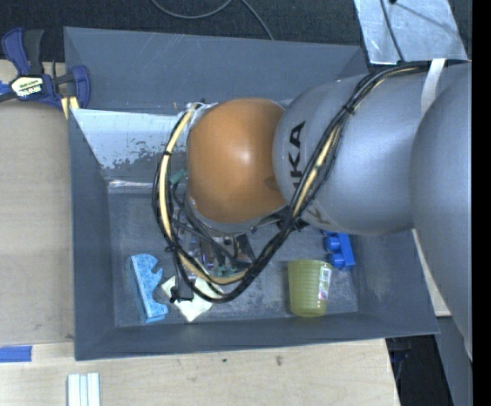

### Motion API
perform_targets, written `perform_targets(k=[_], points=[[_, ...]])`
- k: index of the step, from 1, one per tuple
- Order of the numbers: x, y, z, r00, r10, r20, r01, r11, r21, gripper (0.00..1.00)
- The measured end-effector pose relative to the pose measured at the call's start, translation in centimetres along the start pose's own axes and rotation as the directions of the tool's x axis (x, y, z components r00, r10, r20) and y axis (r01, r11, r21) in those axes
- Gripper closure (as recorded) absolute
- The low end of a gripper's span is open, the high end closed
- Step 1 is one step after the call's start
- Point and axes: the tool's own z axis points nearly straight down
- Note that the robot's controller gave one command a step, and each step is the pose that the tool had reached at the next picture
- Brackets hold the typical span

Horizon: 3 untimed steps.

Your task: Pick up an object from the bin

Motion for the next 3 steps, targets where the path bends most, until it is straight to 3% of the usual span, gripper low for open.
perform_targets(k=[1, 2, 3], points=[[-0.2, -0.1, -0.5, 1.000, 0.003, 0.008, -0.003, 1.000, -0.002, 0.00], [-5.1, -4.9, 6.3, 0.999, 0.038, 0.009, -0.038, 0.999, -0.003, 0.00], [-5.0, -6.2, 8.3, 1.000, 0.008, -0.003, -0.008, 1.000, 0.002, 0.00]])
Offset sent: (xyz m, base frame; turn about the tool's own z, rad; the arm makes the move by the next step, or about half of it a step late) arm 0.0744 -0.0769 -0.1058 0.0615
